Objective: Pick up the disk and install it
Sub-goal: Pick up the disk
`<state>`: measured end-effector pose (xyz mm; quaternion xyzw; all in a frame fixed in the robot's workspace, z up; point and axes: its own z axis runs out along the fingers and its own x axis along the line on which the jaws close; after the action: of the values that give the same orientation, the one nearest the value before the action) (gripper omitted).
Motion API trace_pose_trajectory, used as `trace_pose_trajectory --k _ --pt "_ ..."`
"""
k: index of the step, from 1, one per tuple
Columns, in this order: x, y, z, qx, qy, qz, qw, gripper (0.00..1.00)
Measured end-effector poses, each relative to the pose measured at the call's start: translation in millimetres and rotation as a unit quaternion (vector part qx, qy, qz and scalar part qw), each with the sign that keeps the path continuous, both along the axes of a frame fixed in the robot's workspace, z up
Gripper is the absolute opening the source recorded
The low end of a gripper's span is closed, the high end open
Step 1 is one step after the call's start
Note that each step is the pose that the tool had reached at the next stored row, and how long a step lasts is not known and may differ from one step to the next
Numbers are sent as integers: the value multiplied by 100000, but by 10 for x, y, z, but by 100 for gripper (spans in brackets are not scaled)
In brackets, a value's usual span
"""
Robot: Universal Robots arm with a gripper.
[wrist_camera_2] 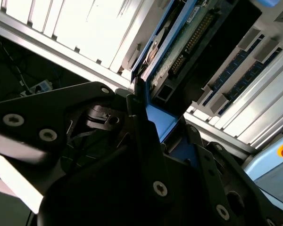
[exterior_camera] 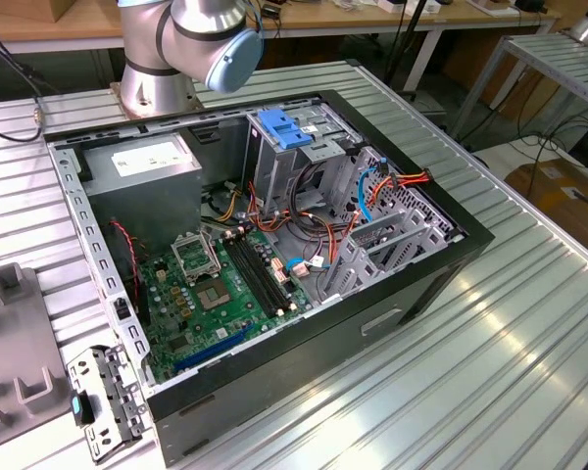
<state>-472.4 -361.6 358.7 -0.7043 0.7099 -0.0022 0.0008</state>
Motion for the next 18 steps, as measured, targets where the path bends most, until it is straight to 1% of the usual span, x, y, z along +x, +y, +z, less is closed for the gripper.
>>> trace_pose_trajectory --k 4,7,18 --pt "0 0 22 -1 6 1 100000 37" --pt "0 0 59 -3 5 0 100000 37" --pt "0 0 138 -1 4 -1 100000 37"
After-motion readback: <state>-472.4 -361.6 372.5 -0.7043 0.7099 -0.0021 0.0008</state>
